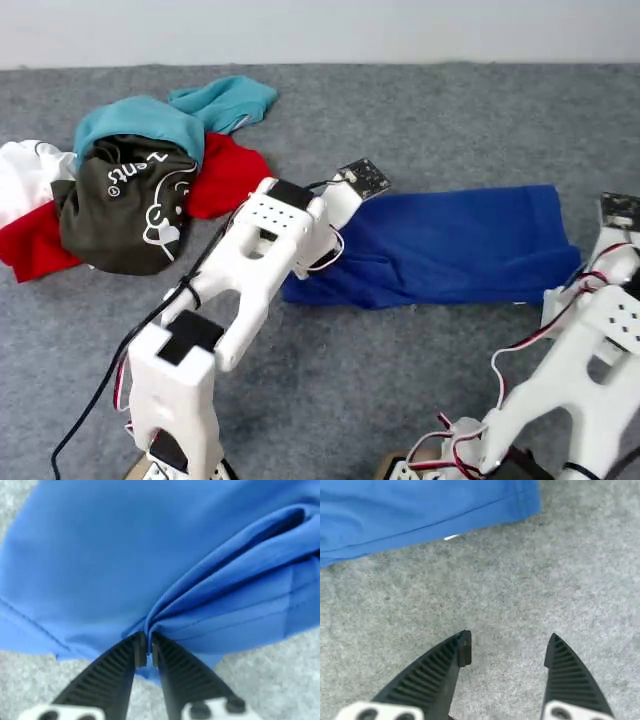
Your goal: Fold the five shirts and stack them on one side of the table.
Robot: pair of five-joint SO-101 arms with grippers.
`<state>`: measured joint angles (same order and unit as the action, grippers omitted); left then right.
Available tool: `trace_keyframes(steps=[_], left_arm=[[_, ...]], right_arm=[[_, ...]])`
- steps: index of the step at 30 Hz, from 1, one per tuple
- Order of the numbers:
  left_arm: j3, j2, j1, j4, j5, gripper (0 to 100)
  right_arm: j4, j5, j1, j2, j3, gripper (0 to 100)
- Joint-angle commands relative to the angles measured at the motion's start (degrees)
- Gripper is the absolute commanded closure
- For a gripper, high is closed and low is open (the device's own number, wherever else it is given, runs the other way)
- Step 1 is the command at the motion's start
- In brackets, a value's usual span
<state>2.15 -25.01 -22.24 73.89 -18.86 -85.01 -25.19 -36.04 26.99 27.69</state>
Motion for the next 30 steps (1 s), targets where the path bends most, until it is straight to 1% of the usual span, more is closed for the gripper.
trace_keyframes(steps=[1,5,9,14,20,23,25,30], left_arm=[[4.62,-0.09,0.62,0.97,2.64,94],[8.04,-0.35,0.7,5.1,3.25,88],[9.8,-0.44,1.23,6.86,3.25,87],[9.89,-0.62,6.95,5.36,3.43,87],[9.89,-0.09,13.54,6.59,3.52,87],[10.68,-0.09,14.33,10.29,3.52,87],[10.86,0.0,14.07,12.4,3.96,87],[13.32,0.0,13.98,15.47,9.14,87]], right_arm=[[0.04,0.44,2.86,2.51,-0.09,75.2],[-0.22,0.53,5.58,2.51,0.0,75.1],[-2.24,0.53,8.4,2.51,0.0,75.1],[-2.24,0.53,12.18,2.07,0.0,75.3],[-1.8,0.79,18.07,1.98,0.18,75.3],[-1.01,0.53,23.78,1.98,2.73,75.3],[1.27,0.79,28.09,1.98,5.1,75.3],[9.01,0.97,37.58,1.89,6.51,75.3]])
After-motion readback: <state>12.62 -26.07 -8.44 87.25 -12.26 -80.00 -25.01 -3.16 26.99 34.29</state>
